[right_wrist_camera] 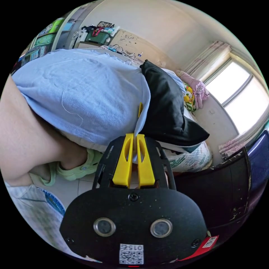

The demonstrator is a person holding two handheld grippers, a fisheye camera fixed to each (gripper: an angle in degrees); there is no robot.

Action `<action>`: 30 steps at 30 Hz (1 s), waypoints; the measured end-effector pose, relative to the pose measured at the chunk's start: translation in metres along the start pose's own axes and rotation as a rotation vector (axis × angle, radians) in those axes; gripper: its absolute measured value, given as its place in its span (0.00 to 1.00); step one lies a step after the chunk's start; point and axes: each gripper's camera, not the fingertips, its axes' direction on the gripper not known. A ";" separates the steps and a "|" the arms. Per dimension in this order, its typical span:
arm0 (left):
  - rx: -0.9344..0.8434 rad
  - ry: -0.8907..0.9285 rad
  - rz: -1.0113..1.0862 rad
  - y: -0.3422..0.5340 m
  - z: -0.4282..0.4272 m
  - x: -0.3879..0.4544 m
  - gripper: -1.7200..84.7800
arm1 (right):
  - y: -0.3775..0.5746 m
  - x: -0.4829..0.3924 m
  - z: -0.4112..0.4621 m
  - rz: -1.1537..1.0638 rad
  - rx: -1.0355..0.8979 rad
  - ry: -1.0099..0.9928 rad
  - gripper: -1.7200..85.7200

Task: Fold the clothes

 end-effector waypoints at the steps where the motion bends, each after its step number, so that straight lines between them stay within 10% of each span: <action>1: -0.003 -0.006 0.006 -0.001 0.000 0.001 0.02 | 0.004 0.001 0.004 -0.012 0.000 -0.010 0.04; 10: -0.054 0.044 0.023 -0.013 -0.001 -0.017 0.06 | 0.095 0.072 0.074 0.082 -0.046 -0.236 0.11; 18: -0.005 -0.049 -0.038 -0.048 -0.045 -0.071 0.12 | 0.207 0.282 0.145 0.731 0.190 -0.478 0.08; 30: -0.102 0.392 0.278 -0.145 0.017 0.019 0.14 | 0.068 0.321 0.440 0.989 0.162 -0.807 0.10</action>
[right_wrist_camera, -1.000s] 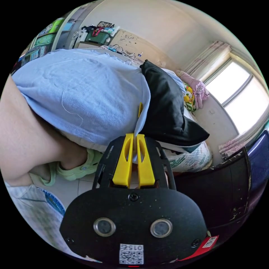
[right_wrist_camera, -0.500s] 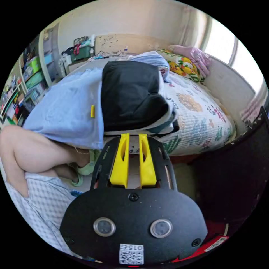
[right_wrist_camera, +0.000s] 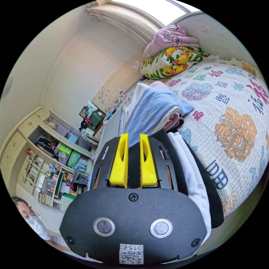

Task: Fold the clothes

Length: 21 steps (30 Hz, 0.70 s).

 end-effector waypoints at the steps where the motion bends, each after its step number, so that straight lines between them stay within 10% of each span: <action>1: 0.029 -0.008 0.008 0.002 -0.002 0.000 0.13 | -0.004 0.006 0.007 0.012 0.010 0.010 0.10; 21: 0.165 0.107 -0.077 0.023 -0.032 -0.057 0.09 | -0.045 0.075 0.110 0.251 0.147 0.186 0.06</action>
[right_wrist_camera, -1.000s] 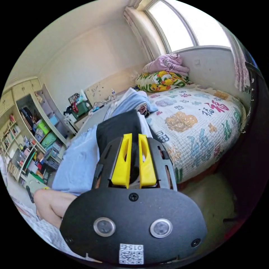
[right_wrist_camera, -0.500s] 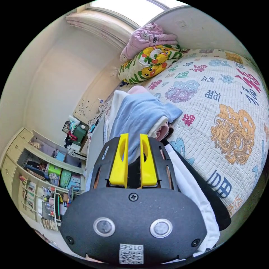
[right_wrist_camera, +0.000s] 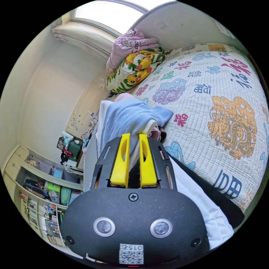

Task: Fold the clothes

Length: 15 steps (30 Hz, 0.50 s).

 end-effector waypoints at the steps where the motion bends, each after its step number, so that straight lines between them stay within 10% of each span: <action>1: 0.004 0.001 -0.001 0.000 -0.001 -0.001 0.09 | -0.002 -0.005 0.002 -0.002 0.003 0.006 0.05; 5: -0.004 0.011 -0.009 -0.003 -0.006 -0.009 0.08 | -0.007 -0.076 -0.008 -0.077 0.151 0.026 0.02; 9: 0.014 0.030 -0.032 -0.002 -0.011 -0.017 0.08 | 0.048 -0.270 -0.018 -0.693 0.241 0.063 0.02; 12: 0.035 0.051 -0.065 -0.001 -0.015 -0.025 0.07 | 0.175 -0.383 -0.024 -1.332 0.069 -0.136 0.02; 15: 0.054 0.083 -0.093 0.001 -0.019 -0.033 0.07 | 0.264 -0.417 0.006 -1.513 -0.281 -0.161 0.02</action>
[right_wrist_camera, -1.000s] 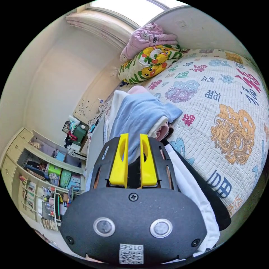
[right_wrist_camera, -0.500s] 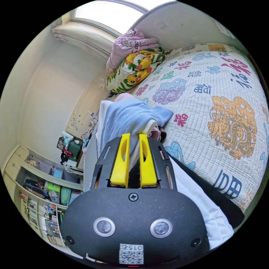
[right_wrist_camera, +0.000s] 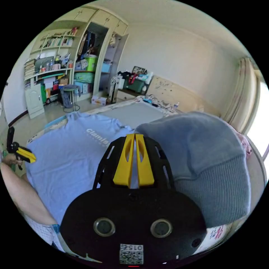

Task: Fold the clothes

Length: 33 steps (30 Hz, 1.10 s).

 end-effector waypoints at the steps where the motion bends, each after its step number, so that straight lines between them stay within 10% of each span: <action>1: 0.004 0.007 -0.005 0.000 -0.001 -0.002 0.07 | -0.001 -0.007 0.011 -0.014 -0.048 -0.039 0.02; 11: -0.001 0.113 -0.028 -0.004 -0.011 -0.026 0.07 | -0.005 0.021 0.041 0.033 -0.344 -0.119 0.01; 21: 0.090 0.201 0.063 -0.016 -0.030 -0.002 0.09 | -0.066 0.012 -0.044 0.011 0.066 -0.165 0.01; 26: 0.190 0.126 -0.026 -0.024 -0.036 -0.010 0.10 | -0.076 -0.042 -0.008 -0.056 -0.062 -0.354 0.04; 33: 0.147 0.050 0.086 -0.052 -0.038 0.005 0.10 | 0.050 0.076 -0.085 0.745 -0.010 0.060 0.17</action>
